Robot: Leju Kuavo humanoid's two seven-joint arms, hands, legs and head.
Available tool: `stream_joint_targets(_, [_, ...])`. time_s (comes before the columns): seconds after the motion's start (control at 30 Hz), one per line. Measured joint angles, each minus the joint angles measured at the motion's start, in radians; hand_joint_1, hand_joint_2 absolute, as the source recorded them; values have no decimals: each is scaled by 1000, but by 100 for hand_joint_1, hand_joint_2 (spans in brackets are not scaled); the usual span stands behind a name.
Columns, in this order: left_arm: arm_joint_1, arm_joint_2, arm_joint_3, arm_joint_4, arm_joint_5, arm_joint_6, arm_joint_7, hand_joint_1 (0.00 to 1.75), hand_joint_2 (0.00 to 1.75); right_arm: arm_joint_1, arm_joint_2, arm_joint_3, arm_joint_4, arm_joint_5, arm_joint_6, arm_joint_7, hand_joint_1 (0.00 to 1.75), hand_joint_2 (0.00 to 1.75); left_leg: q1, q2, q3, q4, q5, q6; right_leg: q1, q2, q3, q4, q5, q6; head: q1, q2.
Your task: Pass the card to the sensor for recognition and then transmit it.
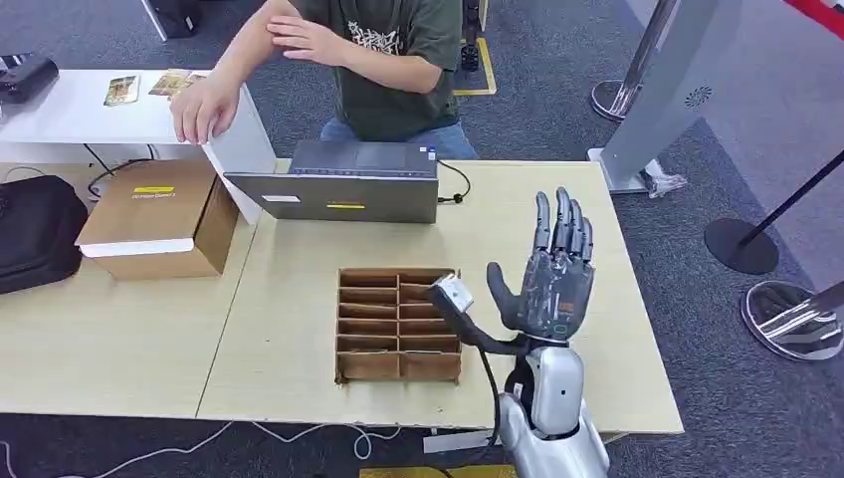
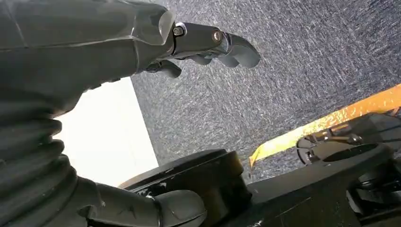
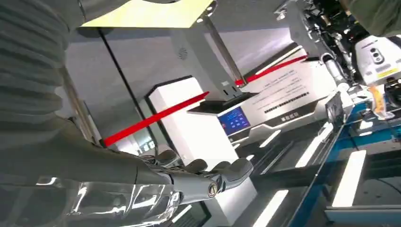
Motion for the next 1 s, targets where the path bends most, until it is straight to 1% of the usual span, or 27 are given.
stream_joint_targets(0.2, [5, 0, 8, 0, 7, 13, -15, 0, 175, 68, -12, -8, -56, 6, 28, 26, 0, 175, 0, 0, 0, 0, 0, 0, 0, 0, 0, 0, 0, 0, 0, 0])
stream_joint_targets(0.33, [6, 0, 13, 0, 10, 13, -17, 0, 175, 102, -33, -11, -88, 6, 51, 92, 0, 175, 0, 0, 0, 0, 0, 0, 0, 0, 0, 0, 0, 0, 0, 0])
stream_joint_targets(0.47, [7, 0, 25, 0, 15, 14, -20, 0, 175, 131, -77, 3, -123, 6, 100, 202, 0, 175, 0, 0, 0, 0, 0, 0, 0, 0, 0, 0, 0, 0, 0, 0])
stream_joint_targets(0.6, [8, 0, 27, 0, 23, 14, -24, 0, 175, 152, -119, 30, -160, 6, 140, 274, 0, 175, 0, 0, 0, 0, -1, 0, 0, 0, 0, 0, 0, 0, 0, 0])
stream_joint_targets(0.67, [8, 0, 32, 0, 25, 14, -25, 0, 175, 162, -137, 40, -180, 6, 159, 298, 0, 175, 0, 0, 0, 0, -1, 0, 0, 0, 0, 0, 0, 0, 0, 0])
stream_joint_targets(0.8, [10, 0, 47, 0, 35, 13, -32, 0, 175, 184, -156, 52, -220, 6, 188, 317, 0, 175, 0, 0, 0, 0, -1, 0, 0, 0, 0, 0, -1, -1, 0, 0])
stream_joint_targets(0.9, [10, 0, 53, 0, 39, 13, -33, 0, 175, 199, -158, 52, -248, 6, 212, 312, 0, 175, 0, 0, 0, 0, -1, 0, 0, 0, 0, 0, -1, -1, 0, 0])
stream_joint_targets(1.0, [10, 0, 58, 0, 40, 13, -33, 0, 175, 211, -159, 52, -270, 6, 260, 308, 0, 175, 0, 0, 0, 0, -1, 0, 0, 0, 0, 0, -1, -1, 0, 0])
